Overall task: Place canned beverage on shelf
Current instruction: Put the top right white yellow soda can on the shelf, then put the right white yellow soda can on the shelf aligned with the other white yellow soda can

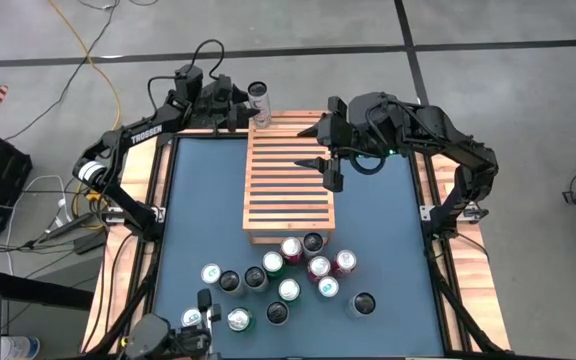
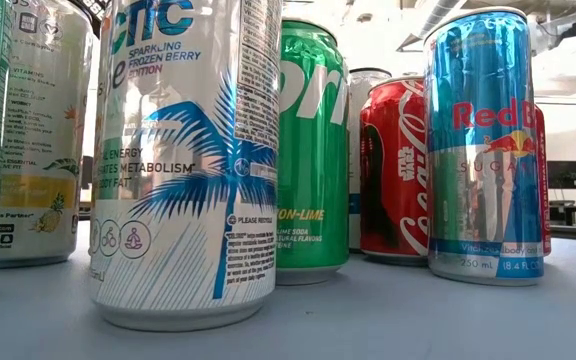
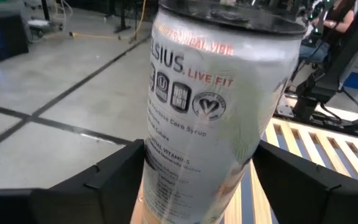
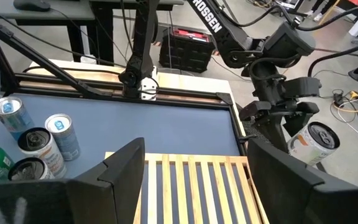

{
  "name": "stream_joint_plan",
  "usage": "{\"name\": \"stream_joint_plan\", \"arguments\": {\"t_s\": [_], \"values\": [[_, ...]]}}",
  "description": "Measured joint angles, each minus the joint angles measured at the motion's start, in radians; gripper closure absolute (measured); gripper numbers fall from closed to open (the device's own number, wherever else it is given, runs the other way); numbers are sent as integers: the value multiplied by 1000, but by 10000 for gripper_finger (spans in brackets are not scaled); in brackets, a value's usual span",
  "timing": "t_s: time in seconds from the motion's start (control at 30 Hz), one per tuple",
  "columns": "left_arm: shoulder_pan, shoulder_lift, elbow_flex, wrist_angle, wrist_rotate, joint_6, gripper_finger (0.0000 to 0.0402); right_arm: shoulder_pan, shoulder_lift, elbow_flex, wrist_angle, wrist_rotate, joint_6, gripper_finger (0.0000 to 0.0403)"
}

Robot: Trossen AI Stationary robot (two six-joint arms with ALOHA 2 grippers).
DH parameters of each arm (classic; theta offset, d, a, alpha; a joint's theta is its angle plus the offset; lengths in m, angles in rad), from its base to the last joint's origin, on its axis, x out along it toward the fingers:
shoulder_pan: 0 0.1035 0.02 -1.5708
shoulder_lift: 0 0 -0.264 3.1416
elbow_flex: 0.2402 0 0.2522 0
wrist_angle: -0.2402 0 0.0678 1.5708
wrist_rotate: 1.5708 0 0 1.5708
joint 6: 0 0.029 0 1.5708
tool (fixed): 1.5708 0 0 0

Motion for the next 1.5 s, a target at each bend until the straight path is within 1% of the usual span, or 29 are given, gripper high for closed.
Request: {"name": "stream_joint_plan", "arguments": {"t_s": [0.1, 0.2, 0.33, 0.4, 0.57, 0.7, 0.83, 1.0, 1.17, 1.27, 1.4, 1.5], "values": [[0, 3, -2, -13, 3, -3, 93, 0, 0, 0, -7, 0, 0, 132], [0, 3, -2, -12, 4, -5, 78, 0, 0, 0, -11, 0, 0, 132], [3, 0, -2, -13, 4, -14, 72, 0, 0, 0, -13, 0, 0, 132], [5, -9, -2, -29, 0, 4, 72, 0, 0, 0, -16, -1, 0, 132], [29, -46, -2, -98, -4, 53, 71, 0, 0, 0, -26, -1, 0, 132], [54, -71, -2, -173, -8, 61, 71, 0, 0, 0, -27, 0, 0, 132], [68, -123, -2, -309, -4, 82, 71, 0, 0, 0, -60, 0, 1, 132], [64, -257, -2, -488, -12, 160, 71, 9, 0, 0, -152, 0, 53, 132], [33, -431, -2, -621, -82, 157, 71, 37, 0, 0, -309, 0, 142, 132], [4, -540, -2, -657, -84, 90, 72, 73, 0, -2, -385, 0, 166, 132], [-60, -677, -2, -687, -90, -45, 72, 136, -2, -19, -416, 0, 198, 132], [-129, -775, -2, -703, -109, -129, 72, 183, -9, -20, -434, 0, 243, 132]]}}
